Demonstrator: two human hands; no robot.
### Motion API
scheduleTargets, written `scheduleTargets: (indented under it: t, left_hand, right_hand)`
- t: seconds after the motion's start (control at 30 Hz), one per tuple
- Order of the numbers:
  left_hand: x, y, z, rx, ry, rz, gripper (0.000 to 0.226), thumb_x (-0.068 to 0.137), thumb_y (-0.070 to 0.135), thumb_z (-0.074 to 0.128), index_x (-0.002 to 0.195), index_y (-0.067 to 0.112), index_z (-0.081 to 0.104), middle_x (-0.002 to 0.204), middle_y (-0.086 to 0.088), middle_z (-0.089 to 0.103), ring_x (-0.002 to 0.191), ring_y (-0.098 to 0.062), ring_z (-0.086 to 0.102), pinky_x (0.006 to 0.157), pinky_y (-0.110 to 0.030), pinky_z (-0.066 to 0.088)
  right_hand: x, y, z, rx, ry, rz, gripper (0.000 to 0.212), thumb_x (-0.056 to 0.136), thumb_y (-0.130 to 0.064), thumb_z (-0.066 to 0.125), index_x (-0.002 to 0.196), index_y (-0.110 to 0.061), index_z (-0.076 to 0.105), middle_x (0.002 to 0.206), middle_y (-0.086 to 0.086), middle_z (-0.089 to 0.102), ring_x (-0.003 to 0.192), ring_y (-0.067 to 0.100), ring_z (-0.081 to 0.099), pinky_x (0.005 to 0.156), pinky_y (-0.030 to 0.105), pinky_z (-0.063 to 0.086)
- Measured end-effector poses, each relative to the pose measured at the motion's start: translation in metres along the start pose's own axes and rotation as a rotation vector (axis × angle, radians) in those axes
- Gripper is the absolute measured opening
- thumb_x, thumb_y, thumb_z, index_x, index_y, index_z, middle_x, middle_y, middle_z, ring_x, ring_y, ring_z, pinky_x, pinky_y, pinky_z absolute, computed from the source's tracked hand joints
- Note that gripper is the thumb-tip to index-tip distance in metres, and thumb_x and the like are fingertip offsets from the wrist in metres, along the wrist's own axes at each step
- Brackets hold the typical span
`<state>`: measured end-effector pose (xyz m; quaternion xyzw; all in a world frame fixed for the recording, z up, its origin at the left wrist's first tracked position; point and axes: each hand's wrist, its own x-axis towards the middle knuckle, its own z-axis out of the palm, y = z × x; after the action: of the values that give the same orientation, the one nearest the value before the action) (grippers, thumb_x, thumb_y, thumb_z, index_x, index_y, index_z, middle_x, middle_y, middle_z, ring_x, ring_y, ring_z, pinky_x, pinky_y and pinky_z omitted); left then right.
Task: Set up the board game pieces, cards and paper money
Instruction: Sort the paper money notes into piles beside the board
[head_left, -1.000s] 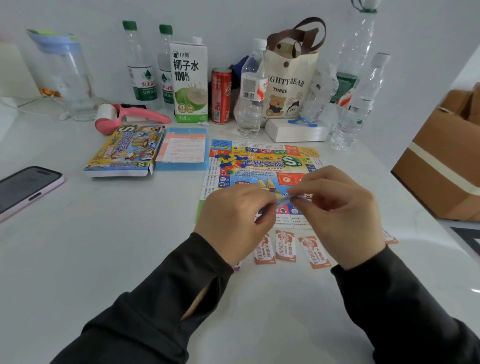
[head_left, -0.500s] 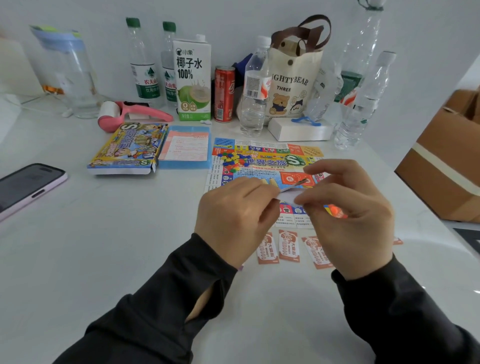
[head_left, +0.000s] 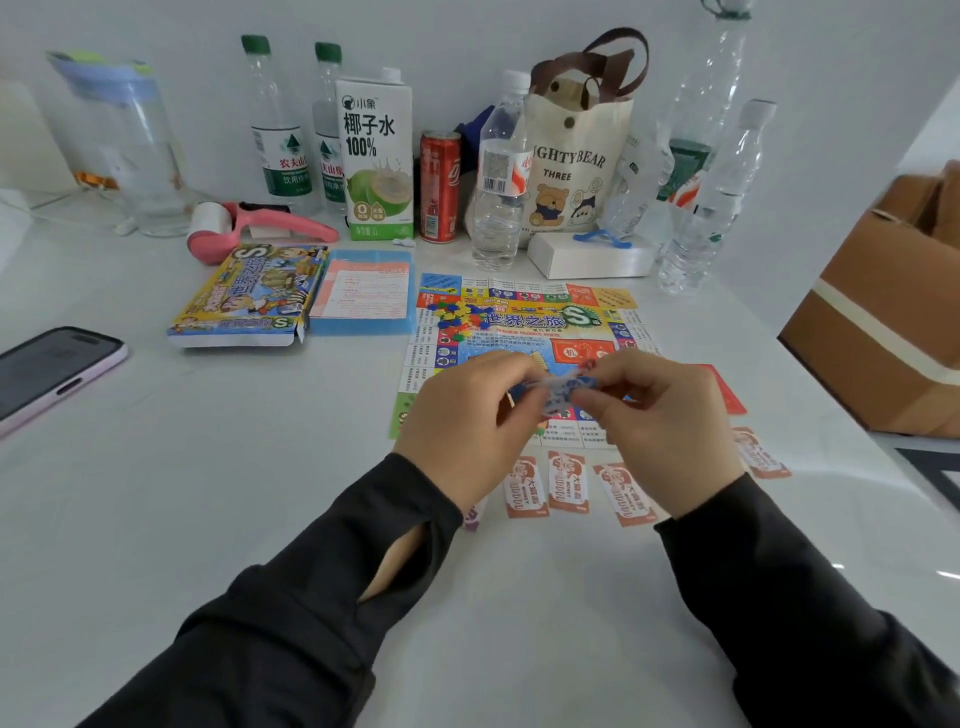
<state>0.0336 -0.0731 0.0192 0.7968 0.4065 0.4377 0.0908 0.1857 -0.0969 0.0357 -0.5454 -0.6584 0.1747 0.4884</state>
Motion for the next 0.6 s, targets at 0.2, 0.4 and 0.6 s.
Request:
scheduleTargets:
  t: [0.2, 0.4, 0.6]
  left_hand:
    - [0.003, 0.001, -0.002, -0.365, -0.147, -0.354, 0.016, 0.086, 0.02, 0.062, 0.082, 0.035, 0.057, 0.072, 0.008, 0.063, 0.048, -0.002, 0.055, 0.044, -0.014, 0.046]
    - [0.009, -0.002, -0.009, -0.538, -0.068, -0.492, 0.017, 0.081, 0.005, 0.066, 0.087, 0.021, 0.066, 0.063, 0.006, 0.064, 0.045, -0.003, 0.055, 0.045, -0.018, 0.049]
    - [0.017, -0.028, -0.025, -0.466, 0.004, -0.701, 0.015, 0.082, 0.006, 0.066, 0.092, 0.017, 0.064, 0.061, 0.002, 0.063, 0.04, -0.001, 0.052, 0.043, -0.014, 0.045]
  right_hand:
    - [0.003, 0.006, -0.003, 0.262, -0.068, 0.251, 0.02, 0.083, 0.0, 0.062, 0.066, -0.011, 0.06, 0.044, -0.001, 0.058, 0.04, 0.01, 0.051, 0.046, 0.021, 0.046]
    - [0.006, 0.009, -0.004, 0.629, -0.024, 0.499, 0.016, 0.085, 0.002, 0.056, 0.07, -0.003, 0.058, 0.052, 0.006, 0.063, 0.046, 0.013, 0.059, 0.045, 0.018, 0.049]
    - [0.008, 0.011, -0.009, 0.747, 0.08, 0.6, 0.023, 0.086, 0.002, 0.056, 0.065, -0.007, 0.056, 0.049, 0.003, 0.057, 0.039, 0.011, 0.052, 0.038, 0.019, 0.044]
